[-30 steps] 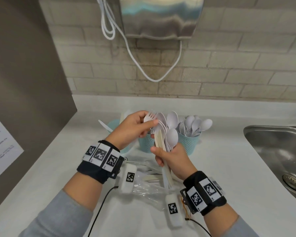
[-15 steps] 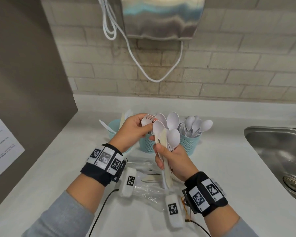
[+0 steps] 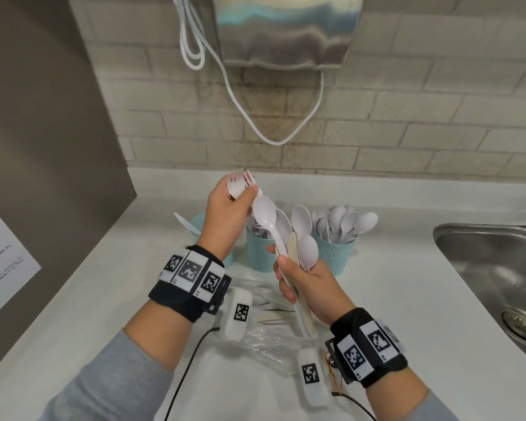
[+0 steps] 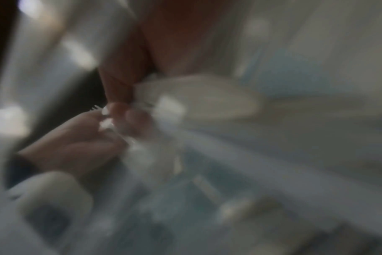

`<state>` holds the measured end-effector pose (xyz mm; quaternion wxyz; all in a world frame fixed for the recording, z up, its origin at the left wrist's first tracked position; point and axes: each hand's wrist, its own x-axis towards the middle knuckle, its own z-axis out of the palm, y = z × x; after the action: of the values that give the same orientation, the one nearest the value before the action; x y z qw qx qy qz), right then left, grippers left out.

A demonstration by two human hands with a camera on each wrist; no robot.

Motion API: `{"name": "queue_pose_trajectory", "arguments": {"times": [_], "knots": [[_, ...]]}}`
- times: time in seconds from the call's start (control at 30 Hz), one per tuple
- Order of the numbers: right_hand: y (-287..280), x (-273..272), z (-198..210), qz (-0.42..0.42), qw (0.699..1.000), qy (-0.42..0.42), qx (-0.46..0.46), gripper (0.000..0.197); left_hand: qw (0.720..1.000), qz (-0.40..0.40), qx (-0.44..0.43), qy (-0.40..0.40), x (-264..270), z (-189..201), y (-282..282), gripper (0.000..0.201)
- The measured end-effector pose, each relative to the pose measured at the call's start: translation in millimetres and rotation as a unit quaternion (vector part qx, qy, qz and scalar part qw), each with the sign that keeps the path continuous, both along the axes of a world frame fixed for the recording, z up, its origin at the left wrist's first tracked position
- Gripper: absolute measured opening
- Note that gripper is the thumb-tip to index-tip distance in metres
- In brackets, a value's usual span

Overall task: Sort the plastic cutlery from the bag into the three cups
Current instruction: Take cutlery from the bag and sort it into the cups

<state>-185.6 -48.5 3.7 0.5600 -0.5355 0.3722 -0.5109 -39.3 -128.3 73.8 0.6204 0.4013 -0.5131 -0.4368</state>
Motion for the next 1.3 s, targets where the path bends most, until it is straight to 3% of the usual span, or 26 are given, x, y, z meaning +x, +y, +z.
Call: {"name": "queue_pose_trajectory", "arguments": {"times": [0.23,0.47,0.63,0.83,0.97,1.07,1.17,1.23,1.3], "knots": [[-0.7,-9.9,-1.9,-0.053,0.998,-0.012,0.020,0.026,0.994,0.082,-0.071,0.026,13.1,35.1,-30.2,0.022],[-2.9,-16.2,-0.2,-0.119,0.992,-0.044,0.013,0.020,0.989,-0.016,-0.137,-0.044,-1.8,30.2,-52.7,0.024],[-4.8,-16.5,-2.1,-0.132,0.990,-0.046,0.011,0.020,0.989,-0.073,-0.118,-0.057,-26.0,9.2,-54.0,0.028],[-4.2,-16.7,-4.1,-0.125,0.991,-0.047,0.021,0.021,0.991,-0.099,0.044,-0.079,-38.9,-20.0,-54.3,0.014],[-5.0,-18.0,-3.4,-0.122,0.991,-0.055,0.024,0.021,0.980,-0.071,-0.021,-0.184,-36.6,-20.5,-56.0,0.015],[-6.5,-17.5,-1.3,-0.119,0.991,-0.064,0.022,0.021,0.956,-0.064,-0.063,-0.278,-34.8,-22.6,-59.7,0.019],[-8.3,-17.8,-1.9,-0.114,0.992,-0.058,0.012,0.020,0.884,-0.084,-0.055,-0.457,-32.8,-36.7,-65.9,0.028],[-8.9,-18.4,-3.4,-0.106,0.993,-0.042,0.001,0.020,0.843,-0.098,-0.045,-0.526,-32.0,-45.6,-68.6,0.033],[-9.0,-19.0,-4.6,-0.103,0.995,-0.019,-0.006,0.017,0.846,-0.098,-0.031,-0.523,-31.6,-46.7,-66.7,0.037]]}}
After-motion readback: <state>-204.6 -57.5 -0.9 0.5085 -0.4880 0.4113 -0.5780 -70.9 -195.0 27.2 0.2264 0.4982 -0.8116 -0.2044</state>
